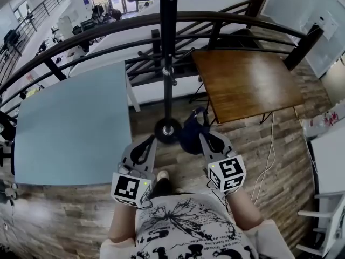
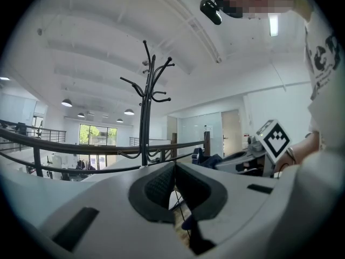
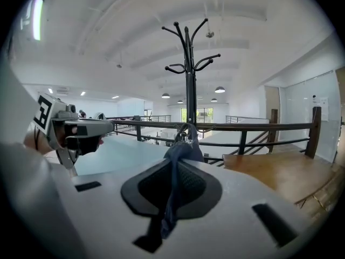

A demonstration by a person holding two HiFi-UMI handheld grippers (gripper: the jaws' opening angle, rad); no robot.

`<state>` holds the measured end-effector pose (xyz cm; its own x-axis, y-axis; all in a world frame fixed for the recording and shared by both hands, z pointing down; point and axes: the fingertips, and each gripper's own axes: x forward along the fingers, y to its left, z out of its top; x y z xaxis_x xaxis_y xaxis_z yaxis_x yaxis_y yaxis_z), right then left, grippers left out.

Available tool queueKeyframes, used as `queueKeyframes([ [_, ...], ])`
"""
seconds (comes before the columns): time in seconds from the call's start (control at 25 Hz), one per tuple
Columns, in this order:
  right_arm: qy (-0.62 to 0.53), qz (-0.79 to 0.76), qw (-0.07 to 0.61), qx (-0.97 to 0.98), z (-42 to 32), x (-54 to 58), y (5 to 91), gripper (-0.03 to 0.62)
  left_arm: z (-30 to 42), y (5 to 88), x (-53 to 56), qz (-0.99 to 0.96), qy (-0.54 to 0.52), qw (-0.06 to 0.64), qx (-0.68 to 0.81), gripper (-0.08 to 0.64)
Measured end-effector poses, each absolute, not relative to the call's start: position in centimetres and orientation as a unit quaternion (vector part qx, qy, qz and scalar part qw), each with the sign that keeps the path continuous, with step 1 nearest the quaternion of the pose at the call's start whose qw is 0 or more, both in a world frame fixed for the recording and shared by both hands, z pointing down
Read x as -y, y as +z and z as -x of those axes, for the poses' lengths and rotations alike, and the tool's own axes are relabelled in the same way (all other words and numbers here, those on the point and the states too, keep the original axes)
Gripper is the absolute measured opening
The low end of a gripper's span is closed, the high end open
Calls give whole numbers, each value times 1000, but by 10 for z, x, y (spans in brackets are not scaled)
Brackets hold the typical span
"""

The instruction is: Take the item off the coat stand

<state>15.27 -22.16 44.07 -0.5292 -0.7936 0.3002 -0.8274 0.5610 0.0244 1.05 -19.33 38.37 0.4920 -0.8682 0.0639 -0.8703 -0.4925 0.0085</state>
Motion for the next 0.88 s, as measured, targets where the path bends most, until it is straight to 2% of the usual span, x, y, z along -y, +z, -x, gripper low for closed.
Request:
queueKeyframes([
  [0.88, 40, -465, 108, 878, -187, 179, 413, 6, -19, 376, 151, -846, 28, 5, 533, 5],
])
